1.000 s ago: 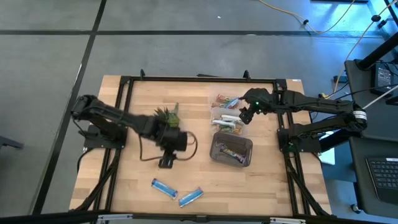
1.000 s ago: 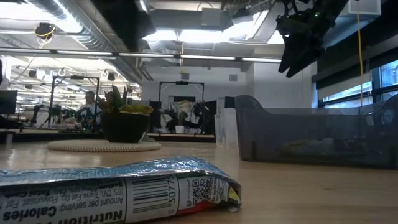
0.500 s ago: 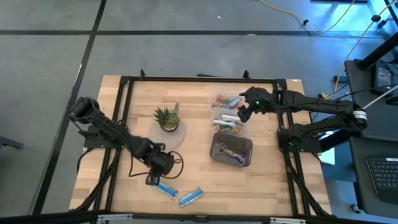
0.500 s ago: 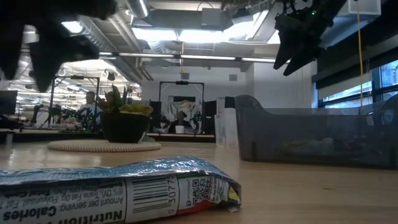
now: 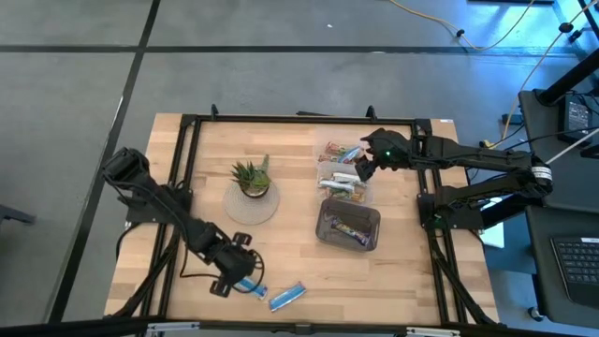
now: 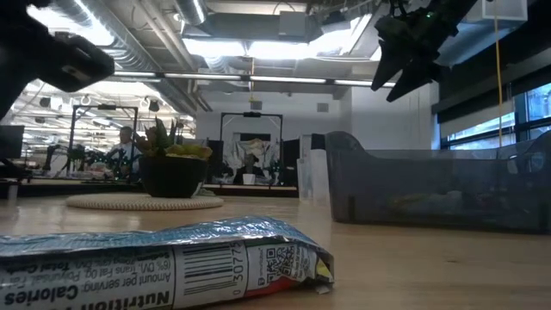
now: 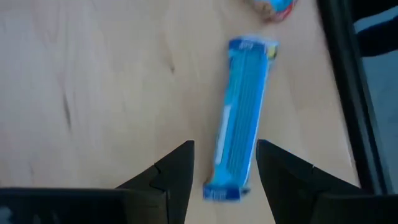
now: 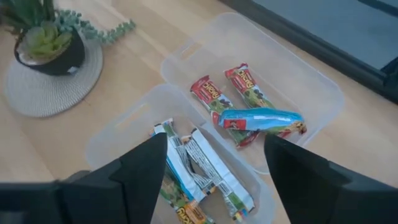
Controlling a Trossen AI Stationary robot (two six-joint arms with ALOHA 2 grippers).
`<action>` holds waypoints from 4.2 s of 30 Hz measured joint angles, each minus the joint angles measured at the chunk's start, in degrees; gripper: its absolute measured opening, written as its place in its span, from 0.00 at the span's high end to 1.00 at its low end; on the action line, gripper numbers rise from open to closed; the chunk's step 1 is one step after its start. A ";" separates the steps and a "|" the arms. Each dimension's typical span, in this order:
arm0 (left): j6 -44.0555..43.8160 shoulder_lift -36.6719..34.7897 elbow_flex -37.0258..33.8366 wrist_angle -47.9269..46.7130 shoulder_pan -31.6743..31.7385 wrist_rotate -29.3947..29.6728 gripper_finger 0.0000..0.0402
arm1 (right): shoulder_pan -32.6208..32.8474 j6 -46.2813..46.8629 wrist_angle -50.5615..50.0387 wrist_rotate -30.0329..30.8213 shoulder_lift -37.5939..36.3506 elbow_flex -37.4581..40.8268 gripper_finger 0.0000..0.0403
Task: Pick and place Granola Bars by type
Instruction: Put the blue granola bar into the black bin
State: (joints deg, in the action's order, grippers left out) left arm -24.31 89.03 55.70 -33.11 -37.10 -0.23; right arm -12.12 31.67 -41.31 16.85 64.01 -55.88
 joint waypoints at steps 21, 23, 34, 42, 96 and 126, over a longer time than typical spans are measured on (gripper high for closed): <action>-2.13 12.27 0.02 10.73 -4.96 4.27 0.59 | -0.02 2.57 -0.06 0.01 0.00 0.00 0.33; -2.50 12.95 0.10 10.87 -4.98 4.31 0.59 | -0.02 2.53 -0.08 0.01 0.00 0.00 0.33; -17.94 13.04 0.11 11.80 -4.98 5.92 0.60 | -0.02 2.53 -0.51 0.01 0.00 0.00 0.33; -18.60 13.04 0.07 11.97 -4.98 6.31 0.60 | 0.00 2.46 -0.53 0.01 0.00 0.00 0.33; 26.61 14.15 14.43 44.25 27.99 0.13 0.92 | 0.00 2.74 -1.10 -0.41 -0.04 0.07 0.33; 26.57 30.19 19.67 47.05 29.25 0.87 0.89 | -0.02 2.39 -1.45 -0.56 -0.04 0.07 0.33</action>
State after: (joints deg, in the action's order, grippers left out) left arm 2.26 119.22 75.37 13.93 -7.86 0.64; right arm -12.14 34.06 -42.76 16.30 63.96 -55.81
